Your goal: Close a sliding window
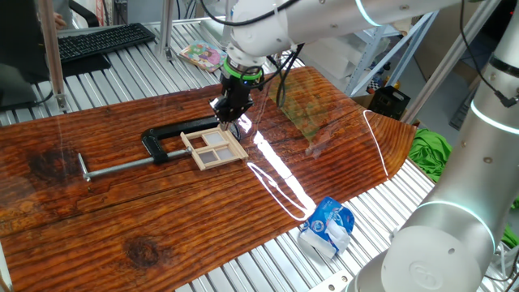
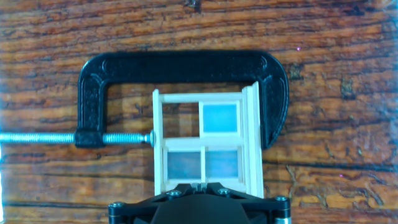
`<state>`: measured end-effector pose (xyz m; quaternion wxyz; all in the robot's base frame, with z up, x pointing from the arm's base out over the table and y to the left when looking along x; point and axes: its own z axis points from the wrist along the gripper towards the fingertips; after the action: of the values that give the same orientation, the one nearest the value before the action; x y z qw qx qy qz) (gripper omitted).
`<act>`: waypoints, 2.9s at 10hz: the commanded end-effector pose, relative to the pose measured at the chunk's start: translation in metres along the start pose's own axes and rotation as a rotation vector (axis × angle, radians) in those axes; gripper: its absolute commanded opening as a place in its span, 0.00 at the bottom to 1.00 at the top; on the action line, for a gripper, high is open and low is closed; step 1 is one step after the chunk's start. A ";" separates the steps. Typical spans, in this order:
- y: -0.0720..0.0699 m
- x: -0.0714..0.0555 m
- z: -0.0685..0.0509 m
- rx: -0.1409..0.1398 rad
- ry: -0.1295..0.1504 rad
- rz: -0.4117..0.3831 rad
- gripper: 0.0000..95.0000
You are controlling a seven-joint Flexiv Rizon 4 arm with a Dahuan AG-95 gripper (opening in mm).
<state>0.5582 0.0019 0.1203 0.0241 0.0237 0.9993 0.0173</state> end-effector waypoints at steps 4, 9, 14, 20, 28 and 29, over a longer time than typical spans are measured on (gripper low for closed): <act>-0.003 -0.012 0.006 -0.001 0.021 0.006 0.00; -0.009 -0.032 0.024 -0.006 0.028 0.002 0.00; -0.014 -0.042 0.033 -0.007 0.025 -0.009 0.00; -0.014 -0.042 0.035 -0.008 0.026 -0.011 0.00; -0.014 -0.042 0.035 -0.016 0.018 -0.014 0.00; -0.014 -0.042 0.035 -0.025 0.019 -0.025 0.00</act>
<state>0.6045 -0.0125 0.0854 0.0105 0.0176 0.9993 0.0301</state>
